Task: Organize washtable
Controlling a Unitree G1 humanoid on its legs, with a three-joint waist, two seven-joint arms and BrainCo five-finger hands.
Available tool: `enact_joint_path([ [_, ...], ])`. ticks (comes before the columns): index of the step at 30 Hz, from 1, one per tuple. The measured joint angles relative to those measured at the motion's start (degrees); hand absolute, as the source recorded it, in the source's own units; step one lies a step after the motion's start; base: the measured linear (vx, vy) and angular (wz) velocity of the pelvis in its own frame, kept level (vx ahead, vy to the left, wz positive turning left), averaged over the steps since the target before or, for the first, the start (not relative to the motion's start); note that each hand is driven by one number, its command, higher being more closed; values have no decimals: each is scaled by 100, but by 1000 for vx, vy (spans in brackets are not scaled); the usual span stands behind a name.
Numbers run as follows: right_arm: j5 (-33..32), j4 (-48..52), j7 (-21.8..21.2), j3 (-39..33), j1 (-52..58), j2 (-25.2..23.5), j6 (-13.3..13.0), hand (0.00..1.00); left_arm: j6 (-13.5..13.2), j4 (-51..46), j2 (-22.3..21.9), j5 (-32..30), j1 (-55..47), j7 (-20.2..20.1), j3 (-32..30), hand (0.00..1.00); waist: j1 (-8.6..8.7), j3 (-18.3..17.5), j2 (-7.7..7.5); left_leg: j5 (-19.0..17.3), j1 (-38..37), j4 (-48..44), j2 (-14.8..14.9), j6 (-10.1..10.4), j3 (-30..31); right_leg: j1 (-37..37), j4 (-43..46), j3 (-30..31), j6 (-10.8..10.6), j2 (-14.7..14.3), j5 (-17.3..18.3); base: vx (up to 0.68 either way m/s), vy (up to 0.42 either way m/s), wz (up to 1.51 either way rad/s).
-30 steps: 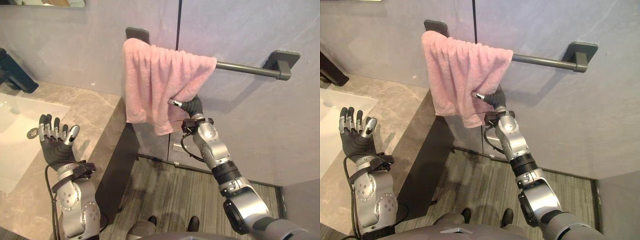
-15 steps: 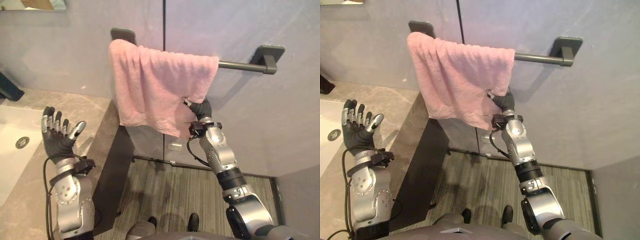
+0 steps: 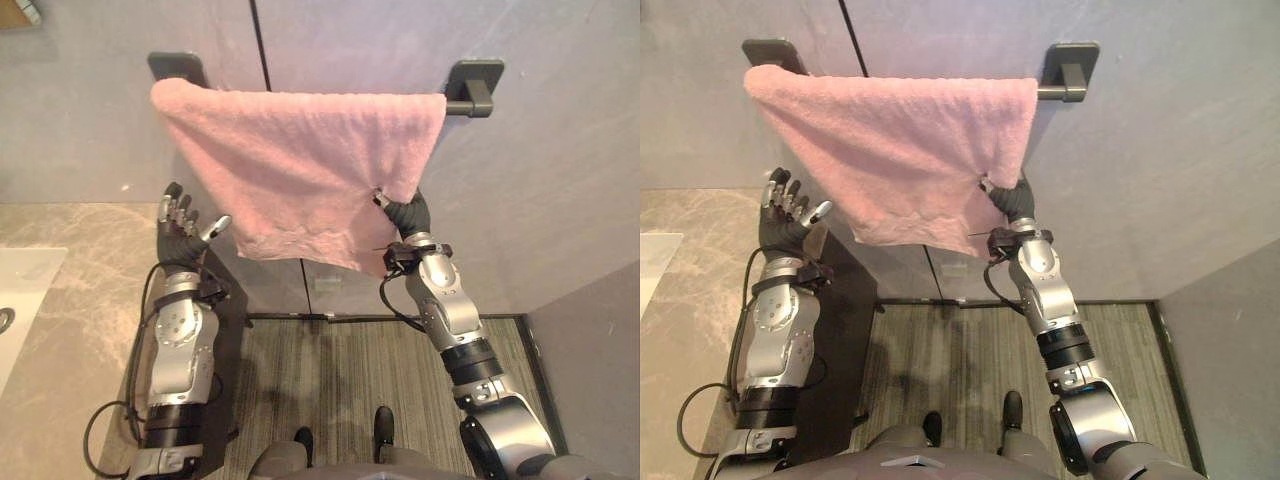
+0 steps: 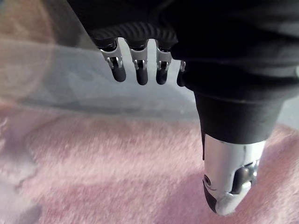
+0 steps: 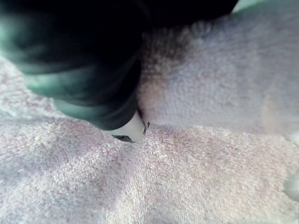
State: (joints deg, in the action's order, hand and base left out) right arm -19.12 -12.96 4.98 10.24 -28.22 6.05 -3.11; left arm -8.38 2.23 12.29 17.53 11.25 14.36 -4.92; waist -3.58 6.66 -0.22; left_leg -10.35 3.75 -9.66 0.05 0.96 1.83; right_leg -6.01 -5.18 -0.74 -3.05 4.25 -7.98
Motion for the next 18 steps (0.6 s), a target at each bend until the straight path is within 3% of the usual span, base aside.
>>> enact_joint_path([
  [1,-6,18,0,88,-2,-4,0,100,53,195,4,3,205,9,165,100,27,0,-1,0,5,-10,-1,0,-7,-7,0,8,3,-1,-10,0,0,0],
  [7,-230,278,-8,466,-33,-54,-31,100,98,456,35,11,531,239,442,100,99,-6,5,14,176,-90,2,16,-91,-188,0,91,24,-15,-116,-38,0,-7],
  [13,-236,403,-63,734,-32,-54,-59,100,107,516,156,7,1027,256,711,100,337,-7,4,19,177,-140,-13,8,-170,-206,-1,179,35,0,-187,-39,14,-8],
  [18,-236,403,-81,748,8,-39,-64,100,104,612,156,2,1096,296,683,100,354,-8,5,23,179,-146,5,15,-200,-225,-2,225,33,-18,-192,-15,-6,-4],
])
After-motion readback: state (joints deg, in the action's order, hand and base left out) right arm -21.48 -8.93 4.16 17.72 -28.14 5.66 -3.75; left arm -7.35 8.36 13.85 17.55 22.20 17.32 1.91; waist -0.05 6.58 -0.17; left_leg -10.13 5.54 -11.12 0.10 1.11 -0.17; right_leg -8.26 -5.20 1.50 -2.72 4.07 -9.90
